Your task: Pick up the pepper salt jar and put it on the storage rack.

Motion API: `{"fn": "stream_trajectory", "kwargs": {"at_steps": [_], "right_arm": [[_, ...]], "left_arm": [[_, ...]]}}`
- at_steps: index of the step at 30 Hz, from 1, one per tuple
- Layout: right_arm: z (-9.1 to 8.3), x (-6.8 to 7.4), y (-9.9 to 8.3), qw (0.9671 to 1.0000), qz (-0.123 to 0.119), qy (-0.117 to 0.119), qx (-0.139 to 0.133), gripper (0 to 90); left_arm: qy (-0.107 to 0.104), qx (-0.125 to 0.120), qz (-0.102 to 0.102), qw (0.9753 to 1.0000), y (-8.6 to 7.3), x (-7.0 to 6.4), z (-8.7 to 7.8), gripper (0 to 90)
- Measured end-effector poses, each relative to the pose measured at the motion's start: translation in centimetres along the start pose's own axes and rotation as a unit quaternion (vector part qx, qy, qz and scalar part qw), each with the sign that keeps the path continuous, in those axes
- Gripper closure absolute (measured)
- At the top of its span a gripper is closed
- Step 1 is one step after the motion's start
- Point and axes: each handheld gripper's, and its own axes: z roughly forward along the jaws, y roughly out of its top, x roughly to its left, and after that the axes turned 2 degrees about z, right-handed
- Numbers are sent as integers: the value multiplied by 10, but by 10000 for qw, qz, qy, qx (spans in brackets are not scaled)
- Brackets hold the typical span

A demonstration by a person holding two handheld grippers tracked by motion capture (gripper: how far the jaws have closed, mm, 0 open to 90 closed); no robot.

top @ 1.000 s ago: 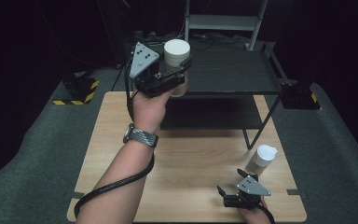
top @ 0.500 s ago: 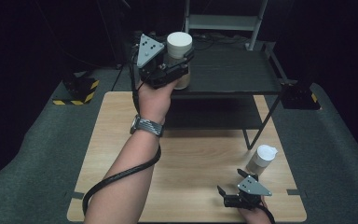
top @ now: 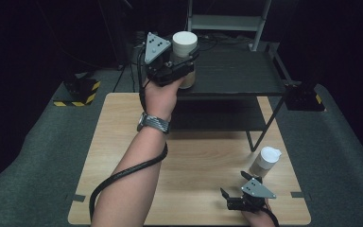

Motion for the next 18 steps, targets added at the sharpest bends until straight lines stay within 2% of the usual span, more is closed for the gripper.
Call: {"fn": "stream_trajectory", "kwargs": {"at_steps": [18], "right_arm": [[0, 0, 0, 10000, -11, -1, 4, 2]], "left_arm": [[-5, -42, -157, 9999, -3, 1, 0, 334]]}}
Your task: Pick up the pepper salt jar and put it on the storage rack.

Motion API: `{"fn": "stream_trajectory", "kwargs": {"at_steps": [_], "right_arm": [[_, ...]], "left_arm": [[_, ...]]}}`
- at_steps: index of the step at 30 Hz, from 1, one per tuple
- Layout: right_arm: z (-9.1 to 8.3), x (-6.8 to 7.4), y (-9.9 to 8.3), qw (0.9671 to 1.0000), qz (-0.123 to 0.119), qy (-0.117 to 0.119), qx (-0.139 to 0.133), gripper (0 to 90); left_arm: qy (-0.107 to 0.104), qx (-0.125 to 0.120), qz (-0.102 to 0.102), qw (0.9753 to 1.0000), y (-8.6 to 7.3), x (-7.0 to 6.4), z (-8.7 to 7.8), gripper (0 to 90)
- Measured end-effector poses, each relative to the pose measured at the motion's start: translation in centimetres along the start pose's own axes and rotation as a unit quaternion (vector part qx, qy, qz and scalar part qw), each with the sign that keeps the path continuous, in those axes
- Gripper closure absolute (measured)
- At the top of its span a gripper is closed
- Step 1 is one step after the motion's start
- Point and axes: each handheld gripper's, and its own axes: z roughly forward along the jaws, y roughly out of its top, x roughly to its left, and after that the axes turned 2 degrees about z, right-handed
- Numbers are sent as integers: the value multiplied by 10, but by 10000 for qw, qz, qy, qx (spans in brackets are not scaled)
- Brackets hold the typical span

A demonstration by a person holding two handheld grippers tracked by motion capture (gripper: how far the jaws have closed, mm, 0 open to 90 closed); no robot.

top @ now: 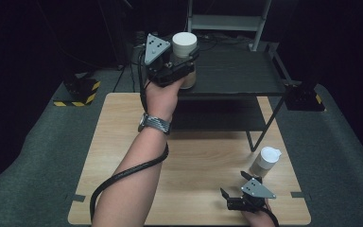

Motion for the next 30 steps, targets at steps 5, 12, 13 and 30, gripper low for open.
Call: {"fn": "stream_trajectory", "kwargs": {"at_steps": [5, 12, 13, 30], "right_arm": [[0, 0, 0, 10000, 11, 0, -2, 2], [0, 0, 0, 10000, 7, 1, -2, 2], [0, 0, 0, 10000, 5, 2, -2, 2], [0, 0, 1, 10000, -29, 3, 16, 2]], "left_arm": [[1, 18, 7, 10000, 1, 0, 0, 334], [57, 63, 76, 9999, 4, -3, -2, 267], [75, 70, 76, 9999, 4, -3, -2, 242], [186, 133, -69, 9997, 2, -6, -21, 4]]}}
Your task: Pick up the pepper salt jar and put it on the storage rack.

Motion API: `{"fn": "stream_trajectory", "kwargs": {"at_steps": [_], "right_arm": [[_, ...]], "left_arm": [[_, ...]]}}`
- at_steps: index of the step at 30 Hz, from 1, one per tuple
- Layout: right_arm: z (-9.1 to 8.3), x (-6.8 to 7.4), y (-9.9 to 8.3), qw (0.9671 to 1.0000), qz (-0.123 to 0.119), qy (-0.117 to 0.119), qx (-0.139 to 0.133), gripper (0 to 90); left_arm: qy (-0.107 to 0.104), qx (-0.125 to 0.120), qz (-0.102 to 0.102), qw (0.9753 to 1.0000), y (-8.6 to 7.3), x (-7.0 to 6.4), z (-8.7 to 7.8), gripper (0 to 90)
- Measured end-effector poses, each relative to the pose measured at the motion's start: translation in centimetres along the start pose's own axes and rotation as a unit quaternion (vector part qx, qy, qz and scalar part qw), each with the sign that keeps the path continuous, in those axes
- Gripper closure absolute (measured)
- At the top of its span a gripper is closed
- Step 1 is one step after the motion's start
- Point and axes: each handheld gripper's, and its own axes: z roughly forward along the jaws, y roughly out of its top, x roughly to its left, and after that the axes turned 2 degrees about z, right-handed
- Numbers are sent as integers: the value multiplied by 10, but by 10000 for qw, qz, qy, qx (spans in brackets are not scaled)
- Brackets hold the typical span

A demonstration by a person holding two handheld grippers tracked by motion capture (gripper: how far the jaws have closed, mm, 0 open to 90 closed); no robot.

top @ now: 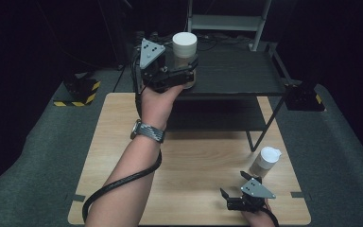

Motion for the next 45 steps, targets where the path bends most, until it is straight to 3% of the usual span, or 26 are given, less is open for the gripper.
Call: {"fn": "stream_trajectory", "kwargs": {"at_steps": [14, 24, 35, 45], "right_arm": [[0, 1, 0, 10000, -29, -5, -6, 2], [0, 1, 0, 10000, -59, -13, 4, 2], [0, 2, 0, 10000, -93, -18, 3, 2], [0, 2, 0, 10000, -94, -27, 7, 2]], "left_arm": [[-153, -52, 5, 9999, -10, 6, -26, 4], [-141, 32, 281, 9995, -12, 5, -49, 4], [-188, 52, 229, 9995, -26, 10, -79, 4], [-214, 160, 331, 9991, -44, 11, -103, 4]]}}
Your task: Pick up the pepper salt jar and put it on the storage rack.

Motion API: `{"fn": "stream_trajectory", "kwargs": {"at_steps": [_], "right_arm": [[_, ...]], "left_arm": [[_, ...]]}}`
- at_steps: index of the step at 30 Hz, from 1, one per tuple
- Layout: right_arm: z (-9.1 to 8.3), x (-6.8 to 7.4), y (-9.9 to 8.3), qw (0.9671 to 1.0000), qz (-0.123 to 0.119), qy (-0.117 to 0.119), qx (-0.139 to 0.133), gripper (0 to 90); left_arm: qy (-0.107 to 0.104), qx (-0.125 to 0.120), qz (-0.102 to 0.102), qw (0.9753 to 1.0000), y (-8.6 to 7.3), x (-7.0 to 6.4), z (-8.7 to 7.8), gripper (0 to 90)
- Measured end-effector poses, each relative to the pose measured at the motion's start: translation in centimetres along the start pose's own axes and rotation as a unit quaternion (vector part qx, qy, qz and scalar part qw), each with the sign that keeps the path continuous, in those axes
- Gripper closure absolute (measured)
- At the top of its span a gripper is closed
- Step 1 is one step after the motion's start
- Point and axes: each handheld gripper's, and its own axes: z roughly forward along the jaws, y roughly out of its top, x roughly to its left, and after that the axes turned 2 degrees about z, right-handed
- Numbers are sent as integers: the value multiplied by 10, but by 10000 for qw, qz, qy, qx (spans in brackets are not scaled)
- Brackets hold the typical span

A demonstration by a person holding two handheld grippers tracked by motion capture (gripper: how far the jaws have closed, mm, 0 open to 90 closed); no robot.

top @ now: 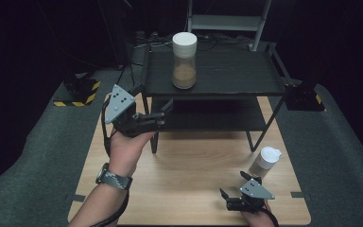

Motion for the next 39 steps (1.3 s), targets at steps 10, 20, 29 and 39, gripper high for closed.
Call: {"fn": "stream_trajectory", "kwargs": {"at_steps": [10, 20, 29, 39], "right_arm": [[0, 0, 0, 10000, 2, -10, 6, 2], [0, 0, 0, 10000, 4, -4, 0, 2], [0, 1, 0, 10000, -7, -17, 3, 2], [0, 1, -1, 10000, -2, -35, -17, 2]], "left_arm": [[-66, 183, -67, 9998, -29, -6, -19, 4], [-130, 472, -20, 9988, -64, -14, -29, 4], [-207, 718, -103, 9972, -111, -19, -42, 4], [-228, 1177, -157, 9927, -158, -21, -49, 4]]}}
